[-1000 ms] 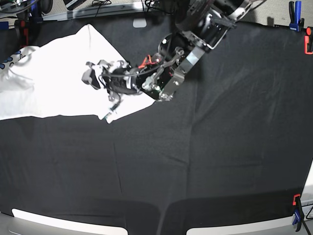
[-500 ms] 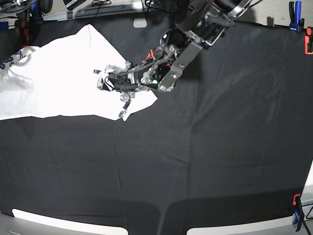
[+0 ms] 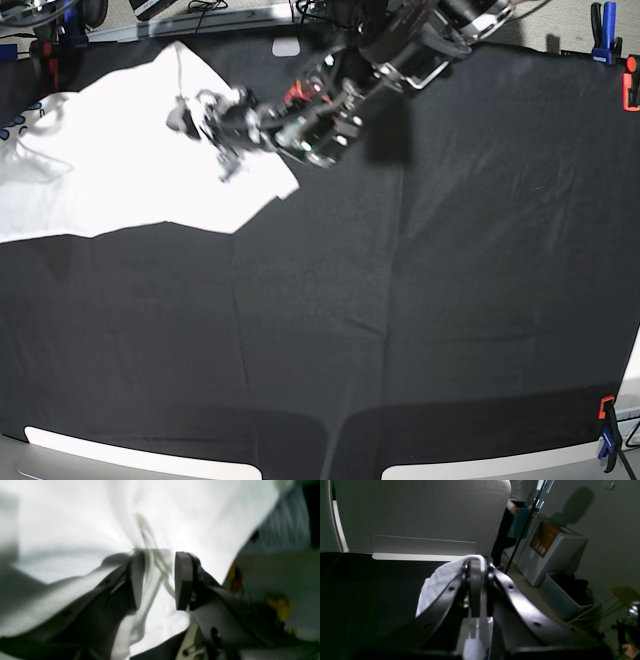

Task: Layout the t-shirt on the table in an organized manner, then fold the t-shirt properly
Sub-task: 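Grasp the t-shirt corner with the left gripper and pull it outward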

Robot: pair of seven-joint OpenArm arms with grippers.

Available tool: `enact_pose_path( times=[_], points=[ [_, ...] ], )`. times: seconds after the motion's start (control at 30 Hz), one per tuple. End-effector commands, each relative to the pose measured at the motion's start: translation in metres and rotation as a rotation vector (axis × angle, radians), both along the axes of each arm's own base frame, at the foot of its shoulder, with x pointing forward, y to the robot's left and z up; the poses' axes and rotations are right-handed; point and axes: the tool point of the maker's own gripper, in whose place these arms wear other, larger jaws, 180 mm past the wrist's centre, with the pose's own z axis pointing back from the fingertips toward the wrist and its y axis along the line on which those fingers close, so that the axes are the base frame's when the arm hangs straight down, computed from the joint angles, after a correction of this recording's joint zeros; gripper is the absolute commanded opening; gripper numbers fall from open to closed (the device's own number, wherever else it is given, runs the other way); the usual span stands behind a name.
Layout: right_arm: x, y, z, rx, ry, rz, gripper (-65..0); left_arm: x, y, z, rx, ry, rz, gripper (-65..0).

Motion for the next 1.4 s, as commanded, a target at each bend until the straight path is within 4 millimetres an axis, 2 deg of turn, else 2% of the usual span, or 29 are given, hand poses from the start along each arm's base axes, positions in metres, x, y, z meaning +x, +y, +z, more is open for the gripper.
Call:
enact_pose_path(
  times=[0.0, 0.1, 0.17, 0.37, 0.53, 0.63, 0.73, 0.83, 0.97, 1.07, 1.23, 1.3, 1.37],
  points=[
    [0.000, 0.004, 0.013, -0.038, -0.032, 0.015, -65.0, -0.014, -0.012, 0.006, -0.005, -0.028, -0.066, -45.6],
    [0.000, 0.004, 0.013, -0.038, -0.032, 0.015, -65.0, -0.041, -0.014, -0.005, 0.034, -0.077, -0.152, -45.6],
    [0.000, 0.003, 0.013, -0.038, -0.030, 0.015, -65.0, -0.047, -0.013, -0.010, 0.062, -0.115, -0.193, -45.6],
    [0.000, 0.003, 0.013, -0.038, -0.031, 0.015, -65.0, -0.028, -0.011, -0.017, 0.113, -0.149, -0.098, -45.6],
    [0.000, 0.004, 0.013, -0.038, -0.031, 0.015, -65.0, -0.026, -0.015, -0.012, 0.084, -0.148, -0.079, -46.8],
    [0.000, 0.004, 0.013, -0.038, -0.030, 0.015, -65.0, -0.024, -0.018, -0.007, 0.062, -0.153, -0.067, -51.6],
    [0.000, 0.003, 0.013, -0.039, -0.030, 0.015, -65.0, -0.018, -0.023, 0.004, 0.034, -0.200, -0.060, -65.0],
    [0.000, 0.003, 0.013, -0.039, -0.029, 0.014, -65.0, -0.011, -0.025, 0.013, 0.034, -0.284, -0.075, -65.0],
    [0.000, 0.003, 0.013, -0.039, -0.029, 0.015, -65.0, -0.004, -0.030, 0.039, 0.013, -0.381, -0.109, -65.0],
    [0.000, 0.003, 0.013, -0.039, -0.029, 0.015, -65.0, -0.001, -0.033, 0.071, -0.015, -0.439, -0.149, -65.0],
    [0.000, 0.004, 0.013, -0.038, -0.029, 0.015, -65.0, 0.004, -0.036, 0.136, -0.097, -0.595, -0.174, -65.0],
    [0.000, 0.004, 0.013, -0.038, -0.029, 0.015, -65.0, 0.010, -0.034, 0.155, -0.105, -0.689, -0.162, -65.0],
    [0.000, 0.003, 0.013, -0.038, -0.029, 0.015, -65.0, 0.015, -0.029, 0.164, -0.083, -0.758, -0.156, -65.0]
  ],
)
